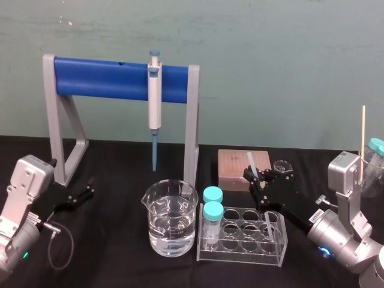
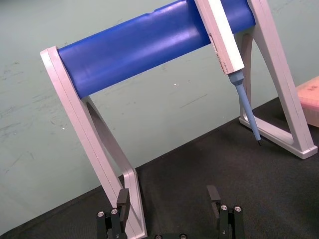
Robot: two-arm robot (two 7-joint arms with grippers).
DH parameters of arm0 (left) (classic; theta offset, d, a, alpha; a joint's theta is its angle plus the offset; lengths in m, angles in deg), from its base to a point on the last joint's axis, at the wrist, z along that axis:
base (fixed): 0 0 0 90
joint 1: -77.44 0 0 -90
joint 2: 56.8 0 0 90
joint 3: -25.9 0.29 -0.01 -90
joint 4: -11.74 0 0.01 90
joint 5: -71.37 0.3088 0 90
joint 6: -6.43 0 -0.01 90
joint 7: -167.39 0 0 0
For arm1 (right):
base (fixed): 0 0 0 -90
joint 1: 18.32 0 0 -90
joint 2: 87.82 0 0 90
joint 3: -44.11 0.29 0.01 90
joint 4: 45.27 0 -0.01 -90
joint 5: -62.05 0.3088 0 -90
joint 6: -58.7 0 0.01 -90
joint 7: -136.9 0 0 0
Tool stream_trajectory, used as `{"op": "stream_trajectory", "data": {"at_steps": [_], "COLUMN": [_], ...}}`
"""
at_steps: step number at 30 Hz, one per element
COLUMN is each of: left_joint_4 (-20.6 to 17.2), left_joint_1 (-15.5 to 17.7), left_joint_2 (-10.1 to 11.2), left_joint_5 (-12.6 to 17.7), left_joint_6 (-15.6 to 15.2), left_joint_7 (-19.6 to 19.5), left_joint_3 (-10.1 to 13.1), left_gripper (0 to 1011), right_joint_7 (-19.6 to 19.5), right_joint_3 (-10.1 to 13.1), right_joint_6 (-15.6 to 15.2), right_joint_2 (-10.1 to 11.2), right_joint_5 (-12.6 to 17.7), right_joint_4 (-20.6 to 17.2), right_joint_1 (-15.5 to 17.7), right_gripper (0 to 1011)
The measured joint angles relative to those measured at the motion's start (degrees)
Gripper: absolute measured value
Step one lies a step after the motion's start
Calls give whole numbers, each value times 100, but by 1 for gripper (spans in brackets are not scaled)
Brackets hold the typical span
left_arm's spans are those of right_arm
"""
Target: Pick up the stirring rod with one hand, then place it down.
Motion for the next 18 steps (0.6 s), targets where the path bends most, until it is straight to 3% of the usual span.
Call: {"op": "stream_trajectory", "data": {"at_steps": [11, 18], "left_joint_4": [0, 0], "left_joint_1": [0, 0], "left_joint_2": [0, 0], "left_joint_5": [0, 0], "left_joint_6": [0, 0], "left_joint_7": [0, 0], "left_joint_3": [0, 0], "left_gripper": [1000, 1000], "right_joint_7": [2, 7], "right_joint_3": [4, 8], "right_joint_6": [18, 22], "right_joint_2": [-1, -1], "right_joint_5": [5, 9], "right_joint_4": [-5, -5], "right_joint_1": [1, 1], "right_gripper": [82, 324]}}
